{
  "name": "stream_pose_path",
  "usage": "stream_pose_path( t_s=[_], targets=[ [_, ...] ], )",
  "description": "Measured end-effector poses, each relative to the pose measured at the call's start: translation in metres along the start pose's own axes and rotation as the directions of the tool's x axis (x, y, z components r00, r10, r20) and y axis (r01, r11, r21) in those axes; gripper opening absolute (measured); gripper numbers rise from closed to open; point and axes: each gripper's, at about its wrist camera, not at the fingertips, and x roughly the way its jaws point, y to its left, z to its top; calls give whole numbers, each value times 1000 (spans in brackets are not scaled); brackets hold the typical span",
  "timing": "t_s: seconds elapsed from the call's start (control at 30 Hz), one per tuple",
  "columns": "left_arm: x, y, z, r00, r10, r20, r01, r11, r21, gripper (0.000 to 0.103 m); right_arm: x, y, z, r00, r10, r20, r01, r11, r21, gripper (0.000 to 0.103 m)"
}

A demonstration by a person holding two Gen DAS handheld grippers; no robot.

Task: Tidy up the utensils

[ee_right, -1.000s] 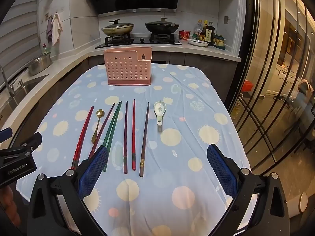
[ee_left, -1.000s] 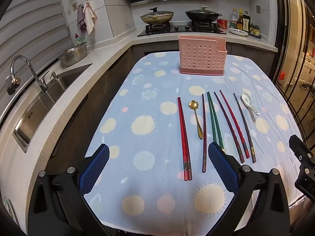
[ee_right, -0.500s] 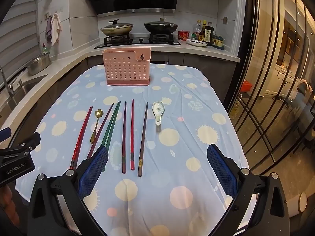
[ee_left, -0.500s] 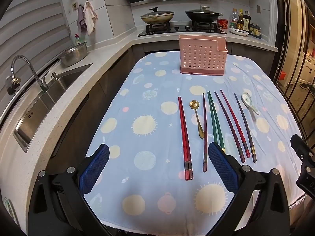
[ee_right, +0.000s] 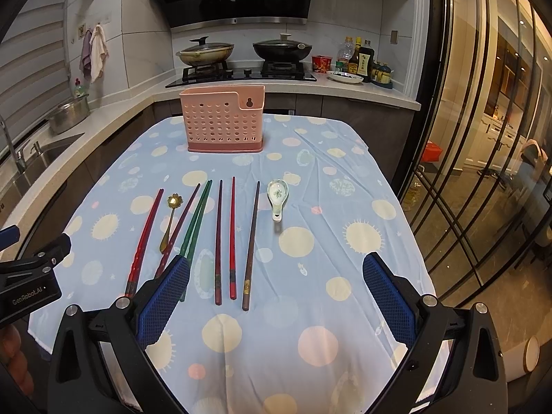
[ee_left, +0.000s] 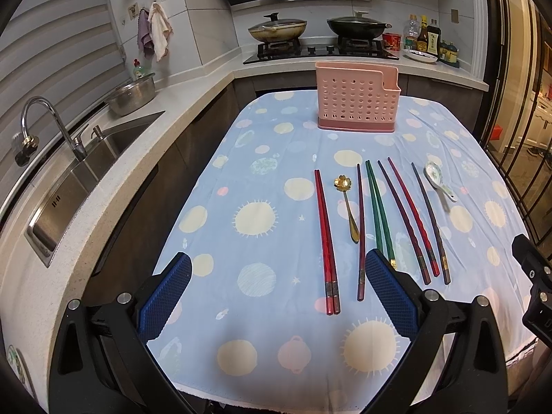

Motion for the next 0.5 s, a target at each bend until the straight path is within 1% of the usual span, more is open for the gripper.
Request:
stream_pose_path(
  t_s=[0.5],
  targets=[
    [-7, 2, 4, 1000, 9, 10, -9, 1000, 5, 96, 0, 0, 1, 1000, 3, -1, -3, 1000, 2, 96]
  ],
)
